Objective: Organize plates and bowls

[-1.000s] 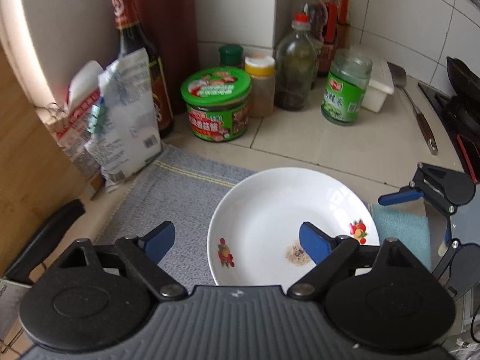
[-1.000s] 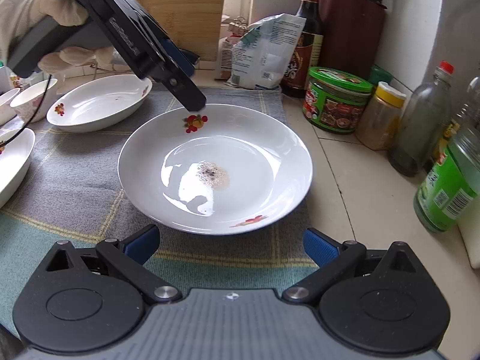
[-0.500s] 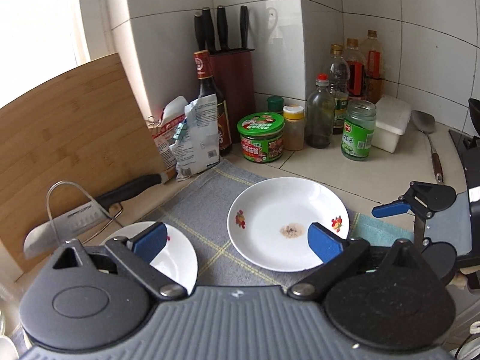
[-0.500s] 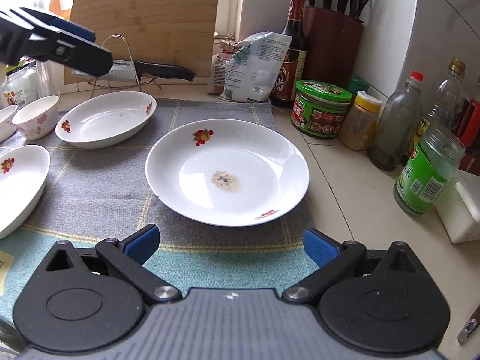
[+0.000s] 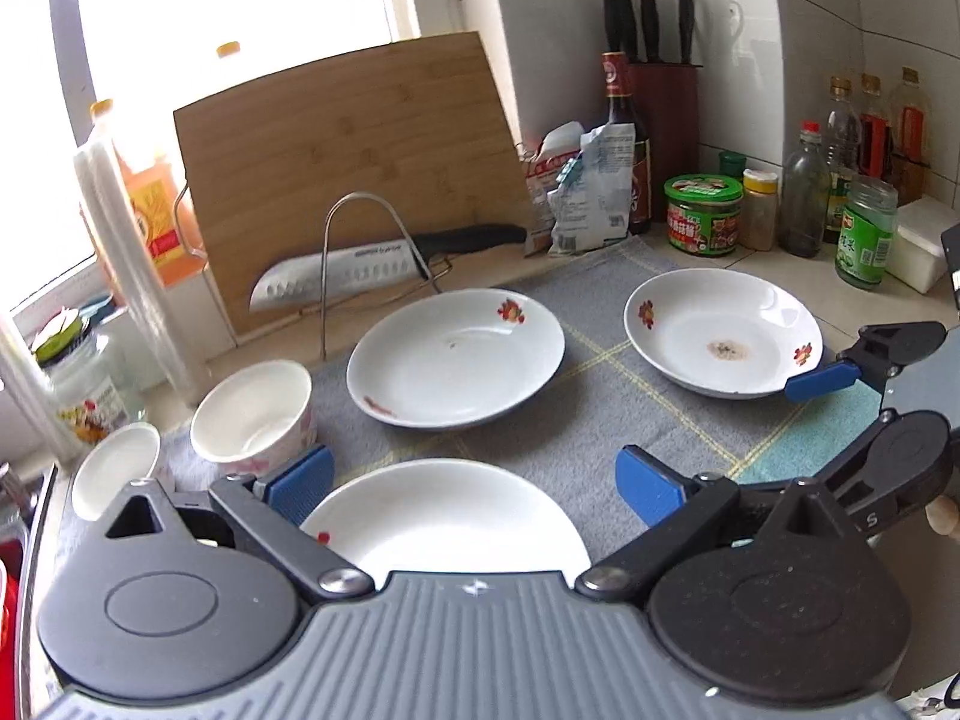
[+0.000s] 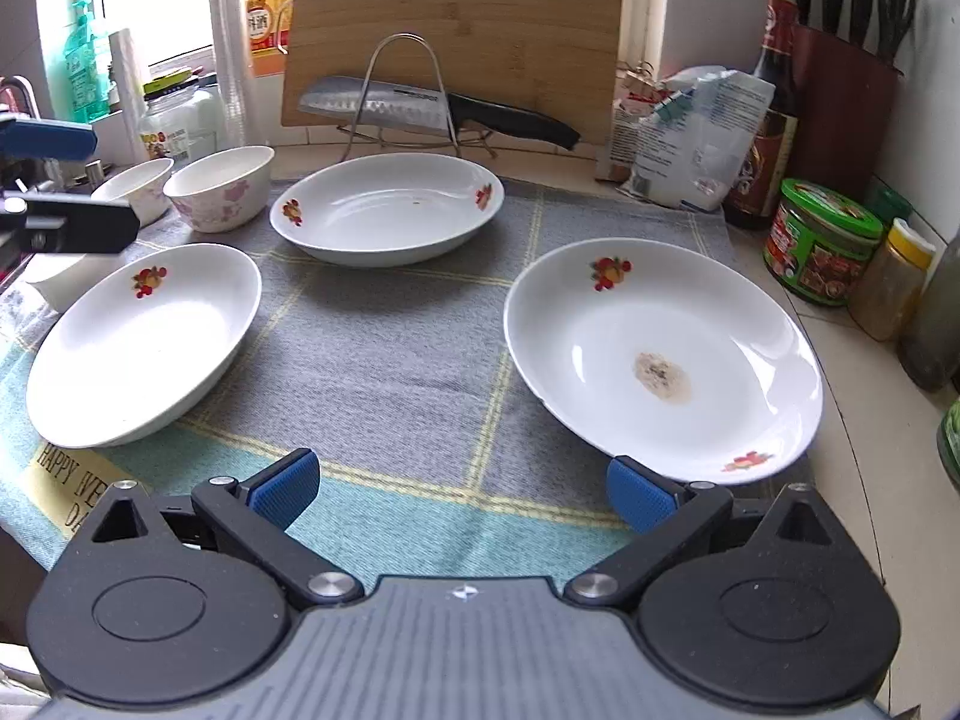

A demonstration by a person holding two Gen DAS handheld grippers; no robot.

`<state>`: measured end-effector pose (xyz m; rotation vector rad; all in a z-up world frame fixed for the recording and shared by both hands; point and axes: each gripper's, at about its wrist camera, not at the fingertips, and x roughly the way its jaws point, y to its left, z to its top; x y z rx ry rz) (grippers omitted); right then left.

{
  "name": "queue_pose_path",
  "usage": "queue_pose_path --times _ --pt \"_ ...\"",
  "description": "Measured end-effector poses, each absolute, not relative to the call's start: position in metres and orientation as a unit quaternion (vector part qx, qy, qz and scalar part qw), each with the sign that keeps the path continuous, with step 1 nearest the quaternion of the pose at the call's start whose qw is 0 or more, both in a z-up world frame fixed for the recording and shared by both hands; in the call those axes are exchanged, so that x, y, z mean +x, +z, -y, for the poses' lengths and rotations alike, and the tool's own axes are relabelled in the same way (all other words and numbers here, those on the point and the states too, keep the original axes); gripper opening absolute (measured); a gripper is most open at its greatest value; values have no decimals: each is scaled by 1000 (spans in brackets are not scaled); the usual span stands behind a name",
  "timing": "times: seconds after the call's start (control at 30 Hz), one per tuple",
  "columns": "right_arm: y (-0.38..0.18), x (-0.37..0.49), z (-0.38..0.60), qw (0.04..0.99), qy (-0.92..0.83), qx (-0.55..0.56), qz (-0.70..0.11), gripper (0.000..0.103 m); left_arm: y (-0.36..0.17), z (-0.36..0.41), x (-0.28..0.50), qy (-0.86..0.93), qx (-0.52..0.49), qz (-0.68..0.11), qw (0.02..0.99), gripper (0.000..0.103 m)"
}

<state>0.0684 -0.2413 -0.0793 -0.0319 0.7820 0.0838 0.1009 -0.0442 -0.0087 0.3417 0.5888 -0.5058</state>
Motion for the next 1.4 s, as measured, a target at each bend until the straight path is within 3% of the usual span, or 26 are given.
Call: queue_pose_path --times 0.4,0.67,1.4 --pt "-72 103 193 911 90 24 -401 103 -24 -23 95 -238 132 -315 909 100" --pt "-73 127 142 899 130 -19 -418 103 -41 -55 93 -279 147 -335 888 100" --pt "-102 156 110 867 98 -24 -487 103 -97 -78 112 -357 153 -375 842 100"
